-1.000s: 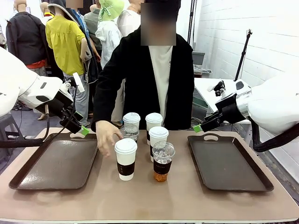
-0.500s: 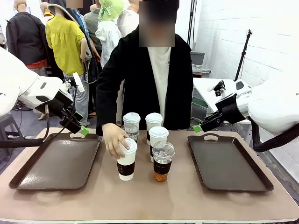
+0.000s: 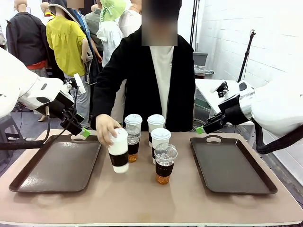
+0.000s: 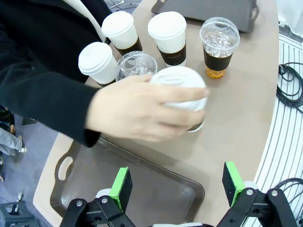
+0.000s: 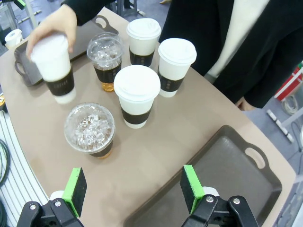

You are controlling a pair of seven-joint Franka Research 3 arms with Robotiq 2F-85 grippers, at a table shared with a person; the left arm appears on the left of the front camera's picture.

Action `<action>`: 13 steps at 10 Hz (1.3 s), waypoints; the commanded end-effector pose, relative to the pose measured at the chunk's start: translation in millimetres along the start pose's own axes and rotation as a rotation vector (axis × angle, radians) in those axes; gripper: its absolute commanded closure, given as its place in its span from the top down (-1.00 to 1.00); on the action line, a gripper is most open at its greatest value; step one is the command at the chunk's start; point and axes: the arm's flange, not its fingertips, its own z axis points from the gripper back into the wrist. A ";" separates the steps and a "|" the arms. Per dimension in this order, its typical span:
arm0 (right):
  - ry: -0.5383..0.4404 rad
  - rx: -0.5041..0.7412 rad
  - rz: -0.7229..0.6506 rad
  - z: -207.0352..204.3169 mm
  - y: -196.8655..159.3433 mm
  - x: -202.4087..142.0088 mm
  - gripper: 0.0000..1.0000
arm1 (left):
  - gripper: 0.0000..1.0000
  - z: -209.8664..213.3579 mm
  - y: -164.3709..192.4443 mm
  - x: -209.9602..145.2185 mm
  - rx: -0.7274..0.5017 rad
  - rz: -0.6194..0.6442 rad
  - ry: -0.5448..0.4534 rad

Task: Distribute the coffee onto the tray.
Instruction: Pick up one iced Americano and place it on the right Handle tray.

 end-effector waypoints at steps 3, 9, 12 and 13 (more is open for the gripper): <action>-0.026 0.077 0.075 -9.0 -2.5 -3.1 1.00 | 1.00 -0.4 2.2 -2.4 -0.014 -0.012 -0.004; -0.075 0.215 0.250 -41.5 -17.9 -33.6 1.00 | 1.00 -0.4 2.2 -2.4 -0.014 -0.012 -0.004; -0.104 0.272 0.294 -60.7 -23.4 -49.9 1.00 | 1.00 -0.4 2.2 -2.4 -0.014 -0.012 -0.004; -0.089 0.274 0.298 -65.0 -24.5 -53.2 1.00 | 1.00 -0.4 2.2 -2.4 -0.014 -0.012 -0.004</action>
